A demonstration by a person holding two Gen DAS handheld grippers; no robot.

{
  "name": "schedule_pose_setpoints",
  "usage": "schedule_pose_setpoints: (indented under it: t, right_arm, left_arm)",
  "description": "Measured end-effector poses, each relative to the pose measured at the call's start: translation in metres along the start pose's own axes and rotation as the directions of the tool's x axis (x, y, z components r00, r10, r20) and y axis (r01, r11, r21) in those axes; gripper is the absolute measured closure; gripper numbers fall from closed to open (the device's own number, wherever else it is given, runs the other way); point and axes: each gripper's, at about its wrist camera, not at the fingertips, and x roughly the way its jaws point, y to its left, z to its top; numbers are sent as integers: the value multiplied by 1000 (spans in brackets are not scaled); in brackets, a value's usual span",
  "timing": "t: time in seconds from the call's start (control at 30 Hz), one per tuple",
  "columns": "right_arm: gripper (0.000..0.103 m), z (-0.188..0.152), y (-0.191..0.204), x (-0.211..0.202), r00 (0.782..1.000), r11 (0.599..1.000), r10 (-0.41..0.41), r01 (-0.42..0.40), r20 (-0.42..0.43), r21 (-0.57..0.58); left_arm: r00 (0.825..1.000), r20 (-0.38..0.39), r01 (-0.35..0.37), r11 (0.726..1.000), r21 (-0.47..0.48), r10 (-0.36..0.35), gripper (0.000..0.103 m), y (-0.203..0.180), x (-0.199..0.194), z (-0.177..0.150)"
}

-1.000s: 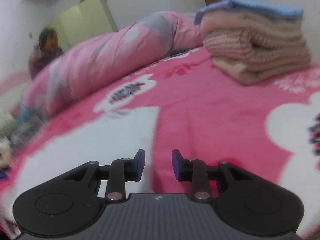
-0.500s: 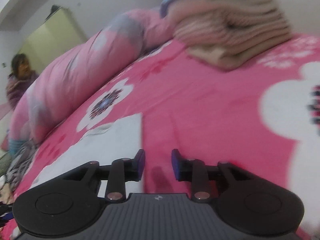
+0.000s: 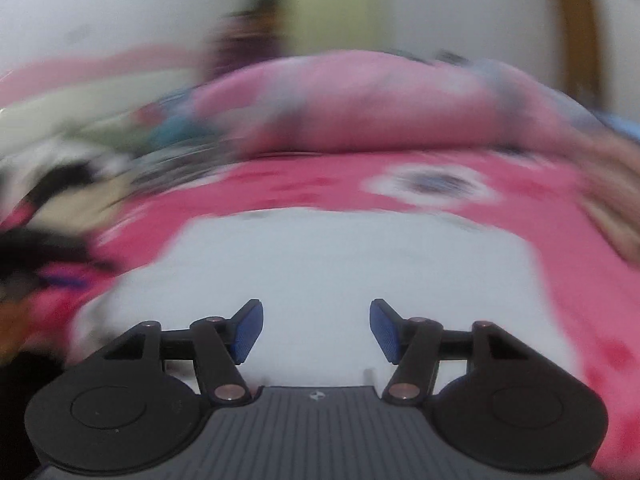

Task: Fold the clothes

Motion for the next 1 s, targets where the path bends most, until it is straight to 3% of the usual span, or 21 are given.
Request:
schedule_pose_setpoints:
  t: [0.1,0.27,0.4,0.67,1.0]
  right_arm:
    - [41,-6,62,11,998,969,69,-63,16,-240]
    - [41,-22,123,31,997,852,78,-55,23,-521]
    - [41,-20,137,51,999,814,48,-25,24,-581]
    - [41,-23,146,88,1000,777,-14,19,13,-629]
    - [41,-29,150,102,997,738,-45,75,62,-671]
  left_arm:
    - [1000,-12,11,998,58,-10,30,-2,3,-5]
    - [1000,-6,14,996,92,-14,29,-4,4,-10]
    - [1000,-10,7,993,115,-6,27,-6,4,-11]
    - [1000,-17,-12,985,172,15,23,-12,6,-12]
    - [999,-13,-45,977,207,48,23,-18,8,-15]
